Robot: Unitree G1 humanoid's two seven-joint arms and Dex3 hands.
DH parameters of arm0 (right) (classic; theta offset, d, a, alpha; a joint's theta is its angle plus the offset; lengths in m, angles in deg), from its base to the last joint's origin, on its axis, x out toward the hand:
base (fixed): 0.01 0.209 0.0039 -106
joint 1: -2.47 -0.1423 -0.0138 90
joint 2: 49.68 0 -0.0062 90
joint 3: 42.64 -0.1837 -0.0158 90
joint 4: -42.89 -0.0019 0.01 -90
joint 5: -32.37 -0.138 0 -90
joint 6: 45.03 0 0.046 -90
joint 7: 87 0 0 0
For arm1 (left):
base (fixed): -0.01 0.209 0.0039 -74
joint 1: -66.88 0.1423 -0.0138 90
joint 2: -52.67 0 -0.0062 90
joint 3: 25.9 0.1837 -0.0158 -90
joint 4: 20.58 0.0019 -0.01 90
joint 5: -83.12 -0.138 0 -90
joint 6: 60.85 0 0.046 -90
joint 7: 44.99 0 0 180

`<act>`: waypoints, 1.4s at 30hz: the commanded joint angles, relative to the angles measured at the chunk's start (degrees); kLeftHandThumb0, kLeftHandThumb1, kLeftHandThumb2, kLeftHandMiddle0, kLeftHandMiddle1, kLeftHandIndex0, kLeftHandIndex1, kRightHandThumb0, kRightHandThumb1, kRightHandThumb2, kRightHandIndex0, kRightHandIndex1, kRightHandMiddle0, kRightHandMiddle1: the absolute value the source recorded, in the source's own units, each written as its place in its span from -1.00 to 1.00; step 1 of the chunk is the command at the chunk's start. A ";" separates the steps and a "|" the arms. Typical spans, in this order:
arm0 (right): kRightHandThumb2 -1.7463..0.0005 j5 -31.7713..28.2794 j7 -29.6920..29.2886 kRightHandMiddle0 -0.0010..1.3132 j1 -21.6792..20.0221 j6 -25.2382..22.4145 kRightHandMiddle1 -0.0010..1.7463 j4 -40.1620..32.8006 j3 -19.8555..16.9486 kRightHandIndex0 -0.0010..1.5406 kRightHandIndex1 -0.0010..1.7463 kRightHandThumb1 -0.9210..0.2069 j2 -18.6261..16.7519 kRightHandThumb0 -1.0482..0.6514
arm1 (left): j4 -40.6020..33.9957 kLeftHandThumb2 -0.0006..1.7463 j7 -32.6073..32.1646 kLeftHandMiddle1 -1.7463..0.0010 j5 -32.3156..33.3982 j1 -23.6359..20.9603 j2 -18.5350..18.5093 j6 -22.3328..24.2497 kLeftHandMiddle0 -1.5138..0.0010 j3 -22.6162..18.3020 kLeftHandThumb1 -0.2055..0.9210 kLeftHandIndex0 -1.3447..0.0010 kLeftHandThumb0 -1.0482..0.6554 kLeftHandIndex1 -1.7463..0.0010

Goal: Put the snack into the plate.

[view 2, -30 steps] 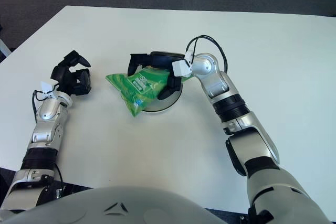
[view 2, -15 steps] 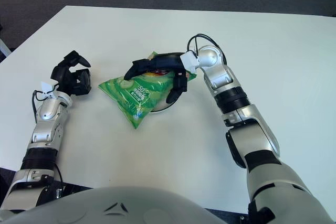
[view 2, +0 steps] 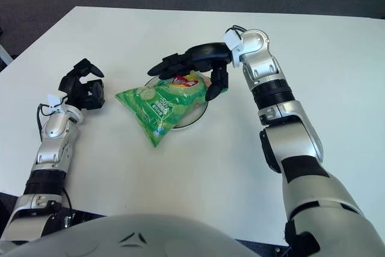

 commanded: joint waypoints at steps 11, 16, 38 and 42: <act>0.61 1.02 -1.35 -1.00 -5.03 6.44 -1.00 8.53 -3.96 -1.00 -1.00 -0.74 0.11 -1.00 | 4.80 0.50 -0.73 -1.00 0.10 7.36 4.88 0.76 -0.70 1.02 -0.06 0.10 -0.33 -1.00; 0.63 -0.43 0.81 -1.00 -7.06 4.42 -1.00 11.03 -6.08 -1.00 -1.00 -0.73 1.56 -1.00 | 4.78 0.51 -0.66 -1.00 -0.05 7.37 4.77 0.77 -0.70 1.09 -0.07 0.09 -0.33 -1.00; 0.64 6.96 -7.92 -1.00 -9.24 13.15 -1.00 15.19 -7.64 -1.00 -1.00 -0.80 5.58 -1.00 | 5.02 0.50 -0.59 -1.00 -0.44 7.26 4.80 0.55 -0.70 1.21 -0.06 0.10 -0.33 -1.00; 0.62 10.08 -15.10 -1.00 -7.36 13.73 -1.00 15.65 -8.05 -1.00 -1.00 -0.87 6.76 -0.96 | 4.79 0.49 -0.96 -1.00 -0.89 7.35 4.71 0.75 -0.70 1.33 -0.05 0.10 -0.33 -1.00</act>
